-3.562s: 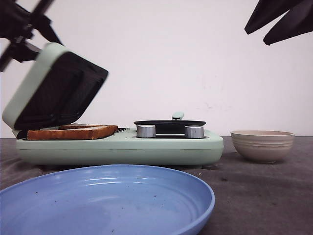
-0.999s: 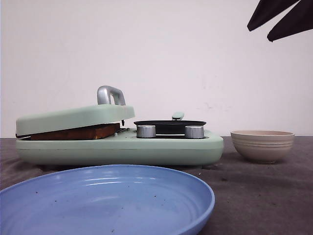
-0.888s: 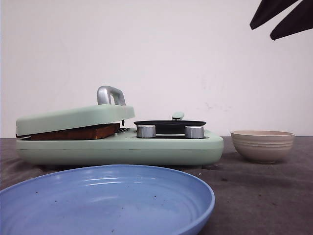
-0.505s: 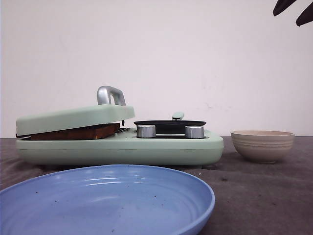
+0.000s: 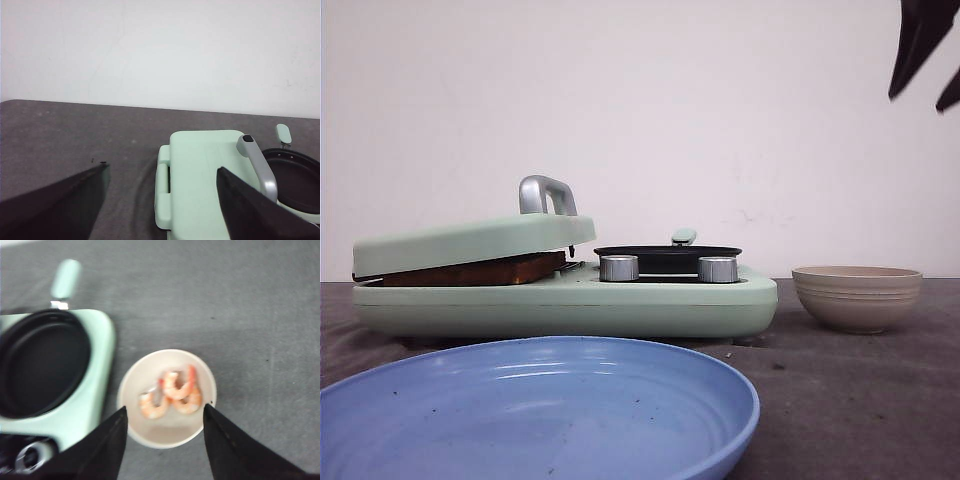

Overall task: Make breakfast with bread and shrimp
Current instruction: 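Release the lid handle and move the right gripper over the shrimp bowl, then lower the right gripper and grasp the rim of the beige shrimp bowl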

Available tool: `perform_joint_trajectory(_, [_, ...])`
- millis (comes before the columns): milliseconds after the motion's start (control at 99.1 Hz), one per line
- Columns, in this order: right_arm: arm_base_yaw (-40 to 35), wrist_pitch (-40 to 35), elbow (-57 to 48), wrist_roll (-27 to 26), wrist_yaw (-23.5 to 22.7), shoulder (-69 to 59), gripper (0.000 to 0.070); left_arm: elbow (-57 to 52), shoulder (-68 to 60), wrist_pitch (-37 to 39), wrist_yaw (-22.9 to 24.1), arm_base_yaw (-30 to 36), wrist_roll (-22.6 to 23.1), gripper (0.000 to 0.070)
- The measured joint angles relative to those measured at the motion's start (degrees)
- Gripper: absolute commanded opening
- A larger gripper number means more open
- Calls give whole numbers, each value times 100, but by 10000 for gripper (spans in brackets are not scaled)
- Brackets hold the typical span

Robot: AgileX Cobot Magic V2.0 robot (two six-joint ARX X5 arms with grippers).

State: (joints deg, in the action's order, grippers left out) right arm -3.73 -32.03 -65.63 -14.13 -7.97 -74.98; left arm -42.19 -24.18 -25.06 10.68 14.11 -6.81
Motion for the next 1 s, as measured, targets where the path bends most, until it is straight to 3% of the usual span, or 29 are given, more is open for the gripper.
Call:
perform_joint_trajectory(394, [317, -37, -302, 70, -120, -1766, 291, 0, 0, 0, 0, 0, 0, 395])
perform_joint_trajectory(999, [411, 107, -313, 76, -706, -2723, 290, 0, 0, 0, -2, 0, 0, 395])
